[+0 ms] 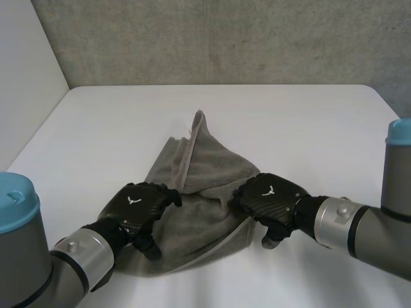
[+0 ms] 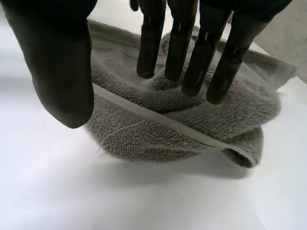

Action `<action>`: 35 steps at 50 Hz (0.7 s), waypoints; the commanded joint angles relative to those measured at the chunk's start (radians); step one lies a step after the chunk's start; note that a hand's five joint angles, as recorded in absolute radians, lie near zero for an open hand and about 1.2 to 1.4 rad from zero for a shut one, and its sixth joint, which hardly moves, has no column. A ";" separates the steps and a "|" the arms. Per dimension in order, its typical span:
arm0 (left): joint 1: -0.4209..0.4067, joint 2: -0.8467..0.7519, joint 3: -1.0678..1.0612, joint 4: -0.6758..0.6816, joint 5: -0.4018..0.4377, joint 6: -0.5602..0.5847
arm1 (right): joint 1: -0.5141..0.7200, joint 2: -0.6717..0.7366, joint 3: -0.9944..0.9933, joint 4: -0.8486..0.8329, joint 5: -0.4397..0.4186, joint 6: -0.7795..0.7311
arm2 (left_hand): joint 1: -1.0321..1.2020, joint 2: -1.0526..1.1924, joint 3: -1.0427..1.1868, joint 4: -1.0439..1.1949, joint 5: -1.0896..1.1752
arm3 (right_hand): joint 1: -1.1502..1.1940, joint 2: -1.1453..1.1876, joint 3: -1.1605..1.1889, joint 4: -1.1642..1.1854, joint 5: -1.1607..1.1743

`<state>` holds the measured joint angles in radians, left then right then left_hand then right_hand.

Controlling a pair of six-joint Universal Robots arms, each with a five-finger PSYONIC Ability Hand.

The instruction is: Fold the laundry

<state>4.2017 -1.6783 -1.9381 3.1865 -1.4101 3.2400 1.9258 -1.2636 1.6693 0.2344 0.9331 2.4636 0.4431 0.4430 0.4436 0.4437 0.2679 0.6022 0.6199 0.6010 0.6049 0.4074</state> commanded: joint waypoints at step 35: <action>-0.019 -0.138 0.050 0.124 -0.010 -0.088 | 0.148 0.060 -0.166 -0.262 0.200 0.427 | 0.026 0.026 0.025 0.025 0.026 | 0.794 0.776 0.795 0.791 0.814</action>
<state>4.1832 -1.8145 -1.8982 3.3049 -1.4196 3.1673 2.0735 -1.1675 1.5491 -0.0279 1.1199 2.6944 0.4271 0.4263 0.4259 0.4251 0.2483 1.3380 1.3300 1.3312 1.3356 1.1711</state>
